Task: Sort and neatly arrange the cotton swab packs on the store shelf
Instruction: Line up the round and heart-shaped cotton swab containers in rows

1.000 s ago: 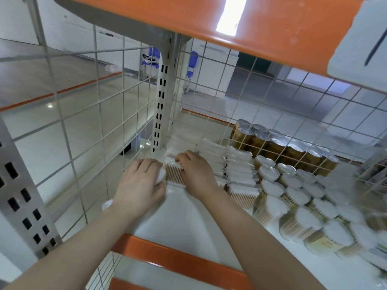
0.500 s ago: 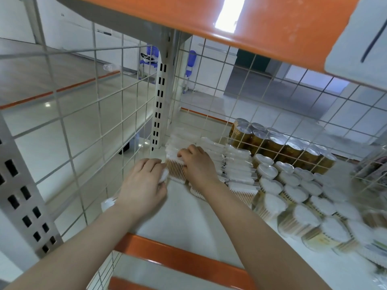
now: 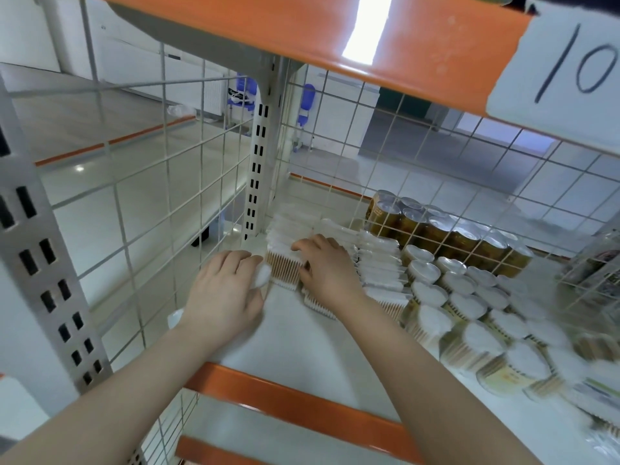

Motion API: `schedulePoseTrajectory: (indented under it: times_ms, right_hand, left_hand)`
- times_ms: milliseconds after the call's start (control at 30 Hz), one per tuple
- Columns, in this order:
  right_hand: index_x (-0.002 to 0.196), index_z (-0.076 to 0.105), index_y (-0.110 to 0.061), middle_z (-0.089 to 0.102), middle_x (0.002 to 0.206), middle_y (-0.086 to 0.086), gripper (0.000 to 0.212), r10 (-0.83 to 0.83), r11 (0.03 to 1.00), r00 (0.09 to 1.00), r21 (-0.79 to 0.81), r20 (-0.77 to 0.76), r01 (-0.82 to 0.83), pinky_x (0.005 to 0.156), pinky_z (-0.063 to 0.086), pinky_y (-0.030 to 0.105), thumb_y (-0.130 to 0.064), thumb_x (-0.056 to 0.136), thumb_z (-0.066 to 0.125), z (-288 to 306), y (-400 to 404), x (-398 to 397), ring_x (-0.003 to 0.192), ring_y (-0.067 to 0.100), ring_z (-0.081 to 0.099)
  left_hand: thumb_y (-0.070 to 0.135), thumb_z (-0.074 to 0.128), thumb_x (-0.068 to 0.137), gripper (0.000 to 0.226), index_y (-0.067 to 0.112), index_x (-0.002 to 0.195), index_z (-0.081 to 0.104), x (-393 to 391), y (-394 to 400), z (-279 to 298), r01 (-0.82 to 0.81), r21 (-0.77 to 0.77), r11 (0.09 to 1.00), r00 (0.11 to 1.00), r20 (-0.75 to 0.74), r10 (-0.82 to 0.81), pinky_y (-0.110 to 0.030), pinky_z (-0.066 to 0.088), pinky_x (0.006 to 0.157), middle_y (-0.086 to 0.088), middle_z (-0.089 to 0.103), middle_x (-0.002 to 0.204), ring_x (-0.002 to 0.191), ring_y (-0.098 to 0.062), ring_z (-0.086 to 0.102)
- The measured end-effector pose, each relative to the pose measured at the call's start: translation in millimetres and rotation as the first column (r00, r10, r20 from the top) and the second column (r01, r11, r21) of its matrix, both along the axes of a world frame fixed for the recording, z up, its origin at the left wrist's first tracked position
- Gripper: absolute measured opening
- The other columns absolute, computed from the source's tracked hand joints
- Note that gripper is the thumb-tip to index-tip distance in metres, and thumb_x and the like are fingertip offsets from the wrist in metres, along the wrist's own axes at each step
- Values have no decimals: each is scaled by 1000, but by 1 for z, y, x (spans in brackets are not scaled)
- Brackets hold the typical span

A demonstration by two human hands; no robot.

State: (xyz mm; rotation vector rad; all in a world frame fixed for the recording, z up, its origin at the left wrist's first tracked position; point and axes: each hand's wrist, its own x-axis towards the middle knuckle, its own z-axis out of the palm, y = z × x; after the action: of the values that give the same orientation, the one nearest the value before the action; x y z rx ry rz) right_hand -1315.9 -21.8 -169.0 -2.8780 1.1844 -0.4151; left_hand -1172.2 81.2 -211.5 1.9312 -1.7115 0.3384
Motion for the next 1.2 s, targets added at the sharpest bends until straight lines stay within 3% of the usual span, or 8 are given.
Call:
schedulePoseTrajectory:
  times_ms: [167, 367, 500, 600, 833, 933, 1100, 1200]
  right_hand:
    - [129, 50, -19, 51, 125, 3, 43, 50, 998, 997, 29, 62, -52, 87, 30, 28, -10, 87, 53, 1, 11, -4, 114, 21, 43]
    - [131, 50, -14, 51, 129, 7, 49, 106, 975, 982, 176, 154, -133, 96, 32, 27, -8, 83, 60, 5, 24, 13, 118, 23, 45]
    - [132, 49, -13, 50, 127, 10, 48, 103, 956, 983, 256, 155, -141, 94, 34, 27, -11, 85, 58, 8, 28, 29, 117, 24, 46]
    - [133, 48, -14, 49, 129, 10, 46, 91, 949, 983, 285, 161, -135, 94, 34, 27, -15, 88, 55, 8, 31, 35, 118, 23, 46]
    - [134, 46, -16, 48, 132, 8, 54, 26, 926, 993, 372, 114, -67, 95, 34, 26, -35, 87, 61, 3, 33, 44, 122, 21, 45]
    - [134, 47, -15, 50, 132, 7, 55, -7, 920, 991, 388, 133, -46, 95, 35, 25, -34, 85, 63, 2, 34, 43, 121, 20, 46]
    - [132, 50, -15, 51, 132, 7, 53, -53, 937, 989, 351, 141, 0, 96, 37, 28, -31, 83, 63, 7, 34, 29, 120, 21, 48]
    - [129, 53, -14, 54, 131, 6, 51, -71, 943, 982, 334, 175, 9, 98, 38, 29, -31, 82, 64, 12, 38, 11, 120, 20, 49]
  left_hand:
    - [32, 39, 71, 48, 6, 100, 66, 1, 15, -1, -34, -15, 999, 999, -4, 34, -37, 52, 74, -10, 64, 94, 84, -33, 62]
    - [30, 37, 72, 37, 10, 87, 64, 0, 39, -2, -73, -52, 996, 997, -27, 72, -32, 48, 59, -7, 58, 80, 69, -29, 56]
    - [19, 68, 65, 17, 11, 79, 62, 4, 49, -3, -105, -14, 994, 994, -25, 105, -33, 46, 56, -6, 56, 78, 66, -28, 55]
    - [10, 81, 51, 35, 10, 81, 63, 8, 51, -4, -133, 68, 989, 991, -22, 135, -34, 48, 55, -8, 58, 78, 67, -29, 57]
    - [13, 76, 60, 30, 9, 88, 67, 9, 54, -10, -144, 179, 973, 988, -29, 152, -34, 48, 60, -8, 61, 86, 77, -30, 59]
    - [15, 72, 67, 29, 10, 95, 66, 7, 56, -9, -142, 196, 970, 986, -57, 155, -35, 47, 64, -9, 61, 92, 83, -31, 58]
    - [11, 82, 47, 41, 12, 85, 66, 0, 55, -5, -84, 167, 982, 996, -24, 90, -36, 50, 57, -7, 61, 81, 69, -31, 60]
    - [10, 80, 53, 38, 11, 89, 68, -11, 52, -1, -41, 172, 984, 997, -52, 51, -37, 51, 62, -8, 63, 85, 76, -31, 62]
